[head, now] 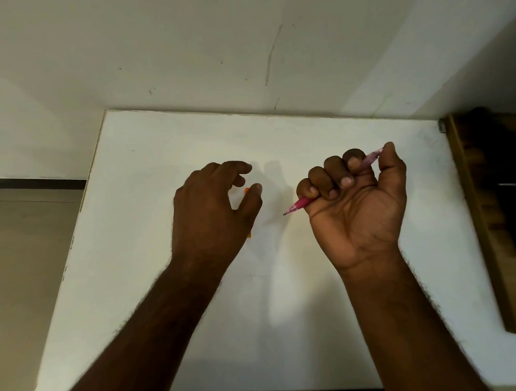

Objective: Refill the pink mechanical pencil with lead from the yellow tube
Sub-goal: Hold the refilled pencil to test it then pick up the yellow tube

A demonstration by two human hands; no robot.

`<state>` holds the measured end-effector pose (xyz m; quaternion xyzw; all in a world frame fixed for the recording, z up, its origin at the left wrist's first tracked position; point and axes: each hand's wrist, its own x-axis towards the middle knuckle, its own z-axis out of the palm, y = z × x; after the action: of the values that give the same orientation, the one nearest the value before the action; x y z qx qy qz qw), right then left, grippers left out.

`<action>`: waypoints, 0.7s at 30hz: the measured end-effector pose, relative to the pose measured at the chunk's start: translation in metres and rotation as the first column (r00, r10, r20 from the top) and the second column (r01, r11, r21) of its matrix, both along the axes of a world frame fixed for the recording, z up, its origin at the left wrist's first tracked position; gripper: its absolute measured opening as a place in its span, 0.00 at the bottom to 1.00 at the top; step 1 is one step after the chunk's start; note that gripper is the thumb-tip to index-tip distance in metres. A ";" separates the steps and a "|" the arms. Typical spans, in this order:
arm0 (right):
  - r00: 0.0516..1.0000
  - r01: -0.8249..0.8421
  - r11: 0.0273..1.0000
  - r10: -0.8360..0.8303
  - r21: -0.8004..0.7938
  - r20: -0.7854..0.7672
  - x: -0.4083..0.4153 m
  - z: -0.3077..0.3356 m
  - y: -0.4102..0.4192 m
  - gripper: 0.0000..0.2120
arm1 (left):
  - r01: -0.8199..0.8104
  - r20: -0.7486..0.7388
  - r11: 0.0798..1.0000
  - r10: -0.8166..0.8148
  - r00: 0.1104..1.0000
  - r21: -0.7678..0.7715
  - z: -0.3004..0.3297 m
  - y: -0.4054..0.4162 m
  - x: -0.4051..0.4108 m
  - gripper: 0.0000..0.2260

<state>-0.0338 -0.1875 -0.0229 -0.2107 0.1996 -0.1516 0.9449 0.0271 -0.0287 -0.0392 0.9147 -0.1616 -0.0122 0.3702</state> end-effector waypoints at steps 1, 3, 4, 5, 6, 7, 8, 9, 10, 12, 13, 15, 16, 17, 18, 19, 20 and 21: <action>1.000 0.002 1.000 -0.002 0.004 0.002 0.000 0.000 0.000 0.25 | -0.002 -0.001 1.000 0.002 1.000 -0.002 0.000 0.000 0.000 0.14; 1.000 0.009 1.000 -0.009 0.005 0.010 0.000 0.000 -0.001 0.25 | -0.002 0.001 1.000 0.002 1.000 -0.002 0.000 0.000 0.000 0.14; 1.000 0.014 1.000 -0.014 0.004 0.014 -0.001 0.000 -0.001 0.24 | 0.000 0.003 1.000 0.000 1.000 0.000 0.000 0.000 0.000 0.14; 1.000 0.017 1.000 -0.017 0.004 0.018 -0.001 -0.001 -0.001 0.24 | 0.002 0.003 1.000 -0.002 1.000 0.001 0.000 0.000 0.000 0.14; 1.000 0.019 1.000 -0.019 0.006 0.021 -0.001 -0.001 -0.002 0.24 | 0.004 0.003 1.000 -0.004 1.000 0.001 -0.001 0.000 0.001 0.14; 1.000 0.019 1.000 -0.019 0.009 0.022 -0.002 -0.001 -0.002 0.24 | 0.005 0.003 1.000 -0.005 1.000 0.001 -0.001 0.000 0.001 0.14; 1.000 0.017 1.000 -0.017 0.014 0.024 -0.002 -0.001 -0.002 0.24 | 0.005 0.005 1.000 -0.005 1.000 0.001 -0.001 0.000 0.001 0.14; 1.000 0.014 1.000 -0.015 0.018 0.027 -0.002 -0.001 -0.002 0.24 | 0.005 0.008 1.000 -0.005 1.000 0.002 -0.002 0.000 0.001 0.14; 1.000 0.012 1.000 -0.013 0.019 0.029 -0.002 -0.001 -0.001 0.25 | 0.005 0.013 1.000 -0.005 1.000 0.002 -0.002 0.000 0.001 0.14; 0.999 0.014 1.000 -0.014 0.011 0.029 -0.002 -0.002 -0.001 0.24 | 0.005 0.016 1.000 -0.005 1.000 0.004 -0.003 0.001 0.001 0.14; 0.999 0.014 1.000 -0.014 0.007 0.029 -0.002 -0.002 0.000 0.24 | 0.007 0.015 1.000 -0.007 1.000 0.006 -0.003 0.001 0.001 0.14; 1.000 0.011 1.000 -0.011 0.008 0.023 -0.001 -0.001 0.000 0.24 | 0.011 0.017 1.000 -0.011 1.000 0.009 -0.003 0.000 0.001 0.14; 1.000 0.008 1.000 -0.008 0.010 0.017 -0.001 -0.001 0.000 0.24 | 0.008 0.017 1.000 -0.009 1.000 0.009 -0.003 0.000 0.001 0.14; 1.000 0.004 1.000 -0.004 0.013 0.012 -0.001 -0.001 0.000 0.25 | 0.005 0.016 1.000 -0.005 1.000 0.008 -0.002 0.000 0.001 0.14; 1.000 -0.001 1.000 0.001 0.014 0.010 -0.001 -0.001 0.000 0.25 | 0.003 0.015 1.000 -0.003 1.000 0.006 -0.002 0.000 0.001 0.14; 1.000 -0.003 1.000 0.003 0.012 0.009 -0.001 -0.001 0.000 0.25 | 0.003 0.013 1.000 -0.003 1.000 0.007 -0.002 0.000 0.001 0.14; 1.000 -0.004 1.000 0.004 0.009 0.006 -0.001 -0.001 0.000 0.24 | 0.004 0.012 1.000 -0.004 1.000 0.008 -0.002 0.000 0.001 0.14; 1.000 -0.005 1.000 0.005 0.005 0.005 -0.001 -0.001 0.001 0.23 | 0.005 0.011 1.000 -0.005 1.000 0.008 -0.002 0.000 0.001 0.14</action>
<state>-0.0350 -0.1866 -0.0237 -0.2083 0.1972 -0.1490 0.9463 0.0278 -0.0292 -0.0413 0.9158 -0.1660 -0.0087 0.3656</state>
